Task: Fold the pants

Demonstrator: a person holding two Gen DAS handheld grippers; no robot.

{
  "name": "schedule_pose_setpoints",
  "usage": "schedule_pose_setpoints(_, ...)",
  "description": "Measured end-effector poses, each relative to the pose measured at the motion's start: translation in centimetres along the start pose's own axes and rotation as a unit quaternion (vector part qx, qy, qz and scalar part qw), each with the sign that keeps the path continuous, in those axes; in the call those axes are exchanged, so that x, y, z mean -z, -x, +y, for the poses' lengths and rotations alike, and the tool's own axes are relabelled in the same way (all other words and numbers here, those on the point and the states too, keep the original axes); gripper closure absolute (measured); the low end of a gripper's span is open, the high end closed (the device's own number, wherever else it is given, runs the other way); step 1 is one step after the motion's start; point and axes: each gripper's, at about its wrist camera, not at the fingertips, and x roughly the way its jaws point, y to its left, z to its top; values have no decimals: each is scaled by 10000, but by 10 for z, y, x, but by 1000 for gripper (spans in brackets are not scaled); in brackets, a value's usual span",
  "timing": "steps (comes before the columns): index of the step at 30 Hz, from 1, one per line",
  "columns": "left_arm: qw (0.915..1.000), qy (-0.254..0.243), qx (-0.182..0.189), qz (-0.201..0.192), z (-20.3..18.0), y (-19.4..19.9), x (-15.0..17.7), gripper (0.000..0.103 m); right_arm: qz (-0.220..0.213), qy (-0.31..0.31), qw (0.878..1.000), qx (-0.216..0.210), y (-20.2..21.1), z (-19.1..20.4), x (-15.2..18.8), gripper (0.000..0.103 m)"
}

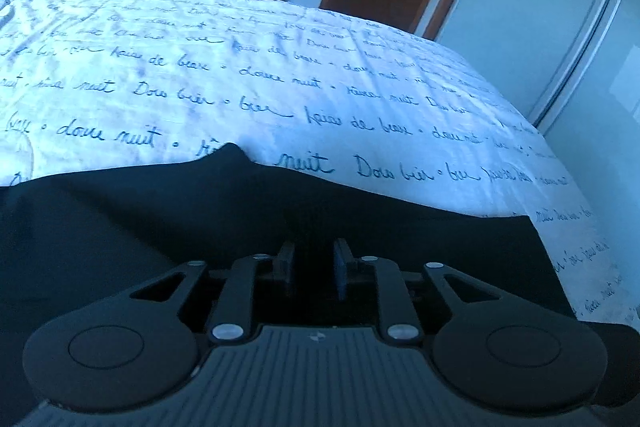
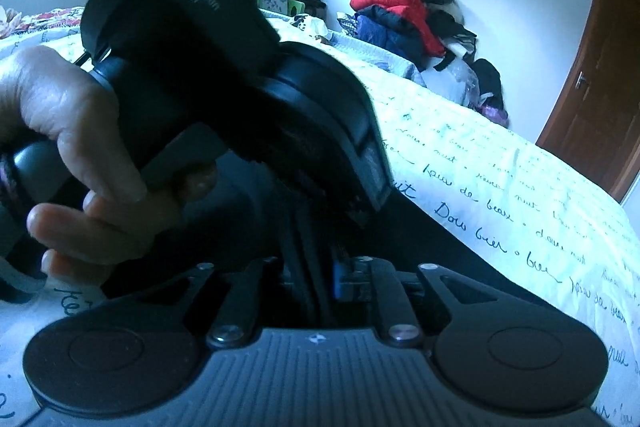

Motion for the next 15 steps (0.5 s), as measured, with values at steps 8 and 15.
schedule_pose_setpoints(8,9998,-65,-168,-106,1,1,2,77,-29,79,9999,-130,15,4,3,63)
schedule_pose_setpoints(15,9986,-84,-503,-141,7,7,3,79,-97,85,9958,-903,39,-4,2,63)
